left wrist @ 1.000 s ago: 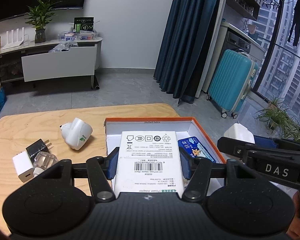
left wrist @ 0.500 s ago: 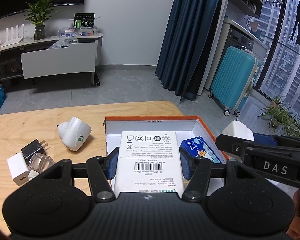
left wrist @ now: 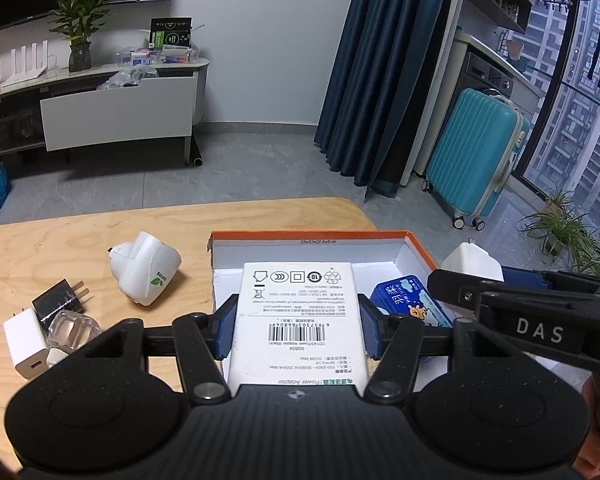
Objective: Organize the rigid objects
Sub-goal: 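Carry the adapter box and square charger over the white box with both tools, then open the right tool to drop the charger while the left tool releases the adapter box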
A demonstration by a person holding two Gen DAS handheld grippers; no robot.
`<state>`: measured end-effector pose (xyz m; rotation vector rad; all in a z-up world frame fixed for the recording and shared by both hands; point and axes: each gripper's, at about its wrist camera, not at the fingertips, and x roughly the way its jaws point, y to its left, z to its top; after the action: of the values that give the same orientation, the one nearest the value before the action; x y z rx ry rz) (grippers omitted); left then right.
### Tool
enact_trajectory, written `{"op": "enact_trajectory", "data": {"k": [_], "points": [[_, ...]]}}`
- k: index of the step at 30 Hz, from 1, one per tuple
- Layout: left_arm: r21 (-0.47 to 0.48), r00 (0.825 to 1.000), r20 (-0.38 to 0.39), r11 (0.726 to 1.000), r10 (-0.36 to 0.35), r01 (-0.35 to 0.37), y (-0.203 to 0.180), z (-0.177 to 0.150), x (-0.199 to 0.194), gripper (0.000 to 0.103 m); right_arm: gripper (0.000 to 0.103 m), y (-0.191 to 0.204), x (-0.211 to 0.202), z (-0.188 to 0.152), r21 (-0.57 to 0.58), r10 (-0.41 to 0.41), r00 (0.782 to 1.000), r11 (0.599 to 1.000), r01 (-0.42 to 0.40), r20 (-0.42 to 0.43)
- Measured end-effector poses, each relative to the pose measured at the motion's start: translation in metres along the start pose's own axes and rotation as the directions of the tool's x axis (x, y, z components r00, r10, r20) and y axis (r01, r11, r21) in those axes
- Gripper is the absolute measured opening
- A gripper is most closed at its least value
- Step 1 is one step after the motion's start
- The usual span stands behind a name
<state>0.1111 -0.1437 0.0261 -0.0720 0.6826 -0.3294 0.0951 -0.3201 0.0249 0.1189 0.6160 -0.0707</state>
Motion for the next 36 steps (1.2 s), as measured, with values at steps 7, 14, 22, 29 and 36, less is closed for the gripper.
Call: {"op": "enact_trajectory", "data": {"k": [7,14,22,29,36], "points": [[-0.004,1.000,-0.020,1.000,-0.001,0.001,0.001,0.002,0.012,0.060,0.063,-0.005,0.024,0.005,0.009,-0.018,0.999,1.000,0.019,-0.037],[-0.003,0.999,-0.040,1.000,0.001,-0.001,-0.002,0.004,0.024,0.060,0.064,-0.015,0.047,0.011,0.022,-0.036,0.998,0.999,0.037,-0.047],[0.004,0.998,-0.058,1.000,0.002,-0.001,-0.006,0.005,0.038,0.060,0.074,-0.027,0.027,0.014,0.047,-0.073,0.995,0.996,0.069,0.071],[0.001,0.997,-0.078,1.000,-0.008,0.008,-0.013,0.008,0.054,0.060,0.076,-0.037,-0.009,0.008,0.073,-0.061,0.992,0.996,0.053,0.111],[-0.006,0.993,-0.113,1.000,-0.018,0.017,-0.019,0.015,0.063,0.070,0.077,-0.027,-0.024,0.003,0.066,-0.053,0.991,0.997,0.046,0.120]]}}
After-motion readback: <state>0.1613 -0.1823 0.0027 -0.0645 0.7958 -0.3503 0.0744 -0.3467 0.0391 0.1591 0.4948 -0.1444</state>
